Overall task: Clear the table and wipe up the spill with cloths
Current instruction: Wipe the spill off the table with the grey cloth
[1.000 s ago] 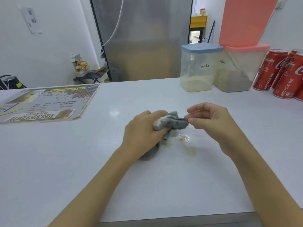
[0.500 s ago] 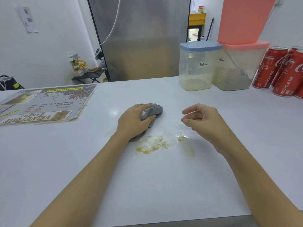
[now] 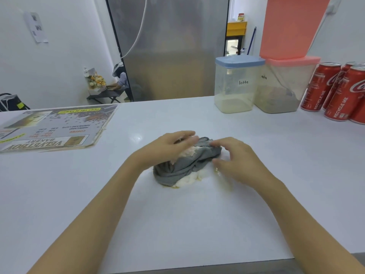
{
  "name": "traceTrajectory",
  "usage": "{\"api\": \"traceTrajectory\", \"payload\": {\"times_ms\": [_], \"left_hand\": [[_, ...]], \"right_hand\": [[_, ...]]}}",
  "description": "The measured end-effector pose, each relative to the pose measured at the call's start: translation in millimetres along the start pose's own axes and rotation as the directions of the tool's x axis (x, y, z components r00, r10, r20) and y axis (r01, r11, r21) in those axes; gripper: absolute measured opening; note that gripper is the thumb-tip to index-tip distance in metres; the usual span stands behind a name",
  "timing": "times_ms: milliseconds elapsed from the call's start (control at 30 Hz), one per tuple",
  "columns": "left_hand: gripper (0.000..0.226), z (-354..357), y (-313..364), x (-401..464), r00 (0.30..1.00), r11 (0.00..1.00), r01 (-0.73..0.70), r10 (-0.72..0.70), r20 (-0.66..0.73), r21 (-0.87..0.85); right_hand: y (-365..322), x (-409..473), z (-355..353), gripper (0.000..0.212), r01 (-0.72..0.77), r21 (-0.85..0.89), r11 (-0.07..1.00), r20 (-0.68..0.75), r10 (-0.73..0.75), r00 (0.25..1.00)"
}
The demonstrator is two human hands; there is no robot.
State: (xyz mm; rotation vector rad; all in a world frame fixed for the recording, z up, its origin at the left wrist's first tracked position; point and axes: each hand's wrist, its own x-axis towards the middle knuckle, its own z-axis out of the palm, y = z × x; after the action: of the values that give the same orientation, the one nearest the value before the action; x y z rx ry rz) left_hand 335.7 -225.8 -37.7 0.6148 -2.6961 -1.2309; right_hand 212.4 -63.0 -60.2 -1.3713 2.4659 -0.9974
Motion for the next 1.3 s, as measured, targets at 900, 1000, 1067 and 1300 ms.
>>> {"api": "traceTrajectory", "payload": {"times_ms": [900, 1000, 1067, 1300], "left_hand": [[0.019, -21, -16, 8, 0.873, 0.918, 0.298, -0.152, -0.463, 0.26], [0.046, -25, -9, 0, 0.898, 0.937, 0.229, -0.1, -0.428, 0.262], [0.057, -25, 4, -7, 0.927, 0.994, 0.106, -0.106, -0.361, -0.018], [0.106, -24, 17, -11, 0.973, 0.741, 0.082, -0.206, -0.108, -0.667]], "right_hand": [[-14, -21, -16, 0.027, 0.156, 0.111, 0.982, 0.417, -0.189, 0.889], [-17, -19, -21, 0.01, 0.121, 0.28, 0.952, 0.266, -0.198, 0.943], [-19, -12, -22, 0.015, 0.124, 0.371, 0.92, 0.034, -0.147, 0.988], [-39, 14, -21, 0.022, 0.124, 0.358, 0.925, -0.056, -0.112, 0.992]]}}
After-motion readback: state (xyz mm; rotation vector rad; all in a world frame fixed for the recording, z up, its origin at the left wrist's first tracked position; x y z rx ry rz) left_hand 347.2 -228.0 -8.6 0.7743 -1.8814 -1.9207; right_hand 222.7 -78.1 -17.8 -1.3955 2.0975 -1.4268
